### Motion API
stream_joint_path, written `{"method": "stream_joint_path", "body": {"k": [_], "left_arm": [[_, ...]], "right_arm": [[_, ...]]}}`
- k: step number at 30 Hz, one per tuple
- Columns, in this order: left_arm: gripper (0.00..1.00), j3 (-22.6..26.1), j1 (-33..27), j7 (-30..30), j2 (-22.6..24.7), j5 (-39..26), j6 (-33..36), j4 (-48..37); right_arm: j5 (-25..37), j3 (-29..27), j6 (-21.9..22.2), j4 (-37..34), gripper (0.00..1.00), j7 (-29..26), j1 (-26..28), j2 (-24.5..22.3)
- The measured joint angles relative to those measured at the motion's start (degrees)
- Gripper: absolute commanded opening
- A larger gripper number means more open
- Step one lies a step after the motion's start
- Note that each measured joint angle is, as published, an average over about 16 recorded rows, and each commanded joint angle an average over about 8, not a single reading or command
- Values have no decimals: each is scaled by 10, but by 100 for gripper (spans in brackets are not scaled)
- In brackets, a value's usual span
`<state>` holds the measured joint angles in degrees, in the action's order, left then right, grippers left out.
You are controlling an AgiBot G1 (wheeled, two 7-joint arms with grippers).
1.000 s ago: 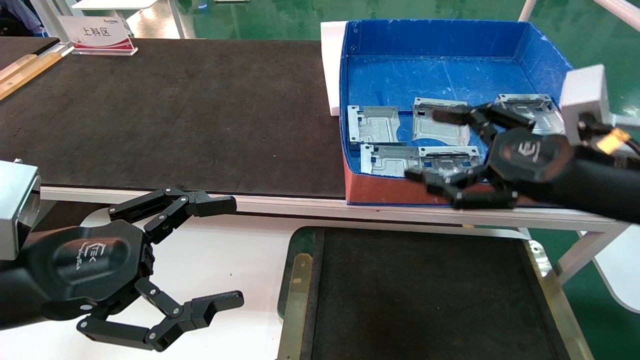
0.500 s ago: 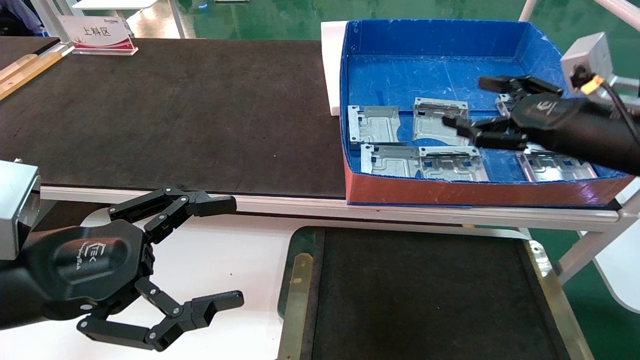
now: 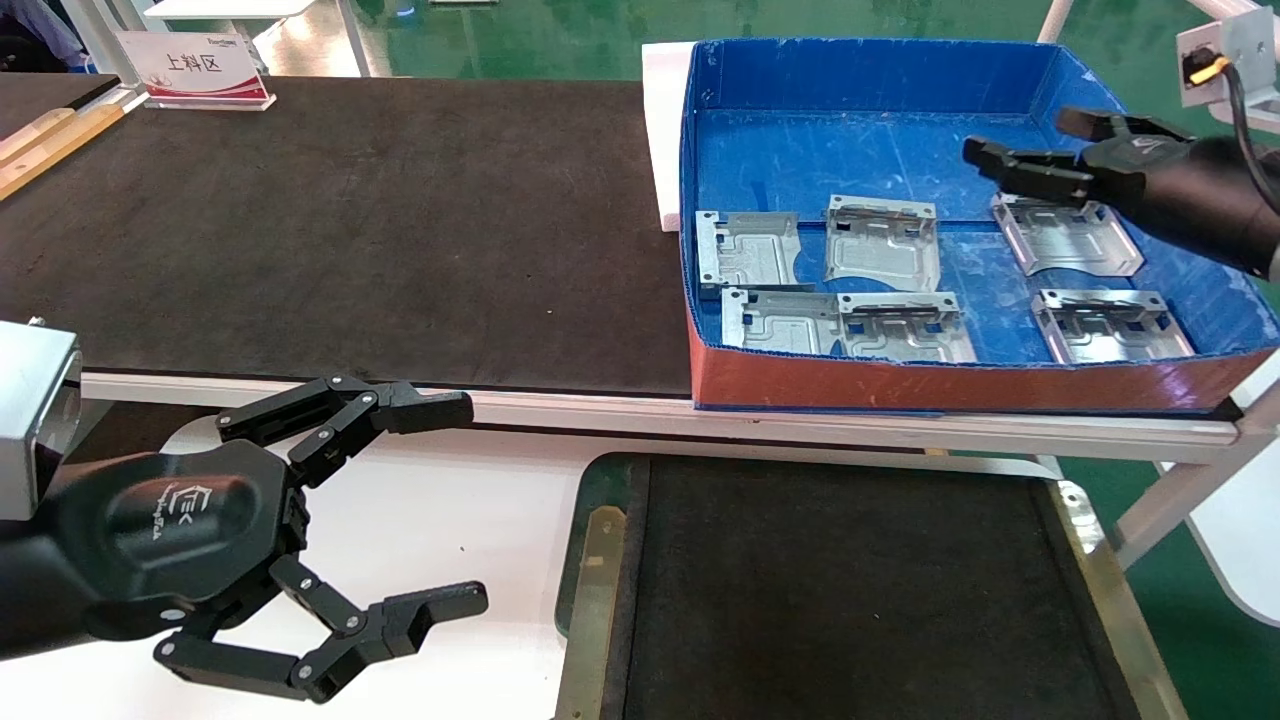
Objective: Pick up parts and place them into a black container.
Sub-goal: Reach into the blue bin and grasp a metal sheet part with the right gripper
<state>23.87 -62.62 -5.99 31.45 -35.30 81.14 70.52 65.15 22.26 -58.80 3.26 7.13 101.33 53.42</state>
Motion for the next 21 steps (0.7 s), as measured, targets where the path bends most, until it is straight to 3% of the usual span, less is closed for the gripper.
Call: {"method": "stream_joint_path", "body": {"k": [10,21], "left_arm": [[100,0,0,0,0,0,0,0],[100,0,0,0,0,0,0,0]], "right_arm": [[52,35,100,-50,99,-65,51,38],[111,76,144,-67,100,-143,79,56]]}}
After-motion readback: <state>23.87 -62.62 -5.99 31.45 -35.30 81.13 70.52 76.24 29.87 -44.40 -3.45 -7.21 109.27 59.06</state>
